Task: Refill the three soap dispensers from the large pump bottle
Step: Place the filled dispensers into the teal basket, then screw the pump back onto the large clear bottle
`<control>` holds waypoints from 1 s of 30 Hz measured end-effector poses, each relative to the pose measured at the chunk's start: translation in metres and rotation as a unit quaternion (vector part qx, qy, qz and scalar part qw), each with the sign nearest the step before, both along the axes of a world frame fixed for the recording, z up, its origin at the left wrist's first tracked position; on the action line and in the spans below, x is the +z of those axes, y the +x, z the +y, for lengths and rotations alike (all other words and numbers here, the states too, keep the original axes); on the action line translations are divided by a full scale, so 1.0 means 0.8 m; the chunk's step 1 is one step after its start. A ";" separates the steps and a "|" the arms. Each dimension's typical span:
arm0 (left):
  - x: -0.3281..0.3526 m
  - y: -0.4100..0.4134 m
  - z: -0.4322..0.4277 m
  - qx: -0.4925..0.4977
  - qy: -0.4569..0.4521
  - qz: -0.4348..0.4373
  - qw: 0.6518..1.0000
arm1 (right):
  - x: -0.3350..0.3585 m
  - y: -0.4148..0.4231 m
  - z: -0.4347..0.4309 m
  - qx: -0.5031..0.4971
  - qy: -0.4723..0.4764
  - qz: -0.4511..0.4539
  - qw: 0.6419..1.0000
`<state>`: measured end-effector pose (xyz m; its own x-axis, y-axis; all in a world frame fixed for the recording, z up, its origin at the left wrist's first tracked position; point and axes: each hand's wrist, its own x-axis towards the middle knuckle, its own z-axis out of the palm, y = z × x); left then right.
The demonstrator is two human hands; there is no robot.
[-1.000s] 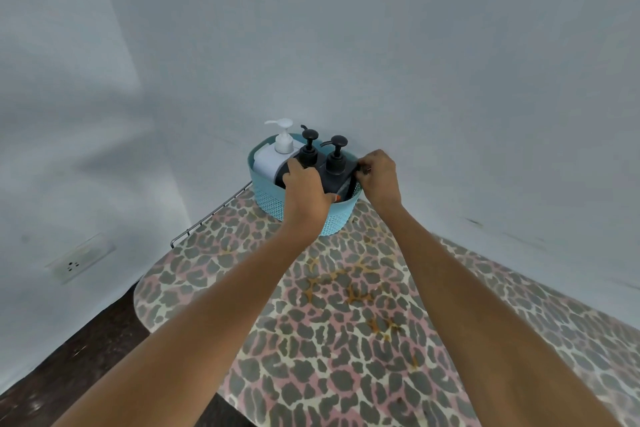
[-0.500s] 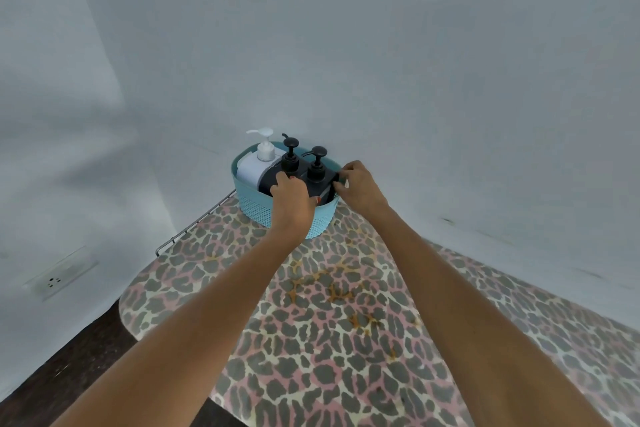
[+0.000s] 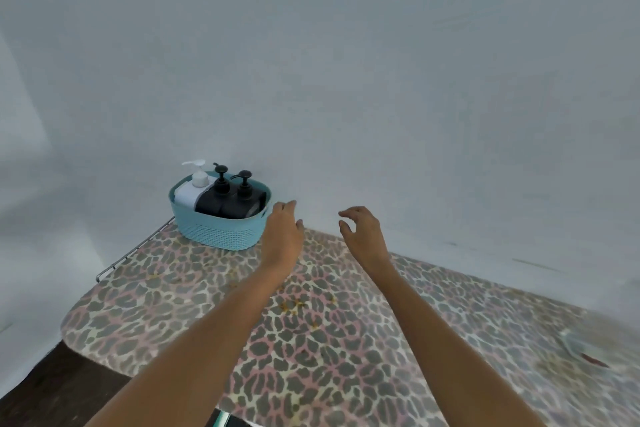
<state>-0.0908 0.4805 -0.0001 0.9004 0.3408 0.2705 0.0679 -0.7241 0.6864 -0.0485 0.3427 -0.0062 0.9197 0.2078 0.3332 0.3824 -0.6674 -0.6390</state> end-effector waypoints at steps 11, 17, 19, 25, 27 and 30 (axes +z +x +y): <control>0.003 -0.035 -0.186 -0.117 -0.007 -0.042 0.992 | 0.007 -0.091 -0.187 -0.125 0.021 -0.064 0.990; -0.001 -0.044 -0.308 -0.203 -0.034 -0.033 0.978 | -0.001 -0.129 -0.315 -0.228 0.036 -0.065 0.971; -0.003 -0.045 -0.346 -0.230 -0.044 -0.025 0.972 | -0.004 -0.139 -0.356 -0.262 0.045 -0.062 0.962; -0.011 -0.040 -0.443 -0.297 -0.066 -0.003 0.953 | -0.022 -0.153 -0.453 -0.351 0.081 -0.052 0.931; -0.015 -0.034 -0.468 -0.310 -0.076 0.005 0.948 | -0.031 -0.151 -0.476 -0.372 0.096 -0.044 0.922; -0.022 -0.023 -0.497 -0.334 -0.077 0.024 0.939 | -0.044 -0.142 -0.501 -0.390 0.120 -0.032 0.912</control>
<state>-0.1090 0.0829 -0.0175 0.9372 -0.2729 0.2171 -0.3320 -0.5079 0.7948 -0.1621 -0.0582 -0.0411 0.7336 -0.5879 0.3409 -0.1075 -0.5957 -0.7960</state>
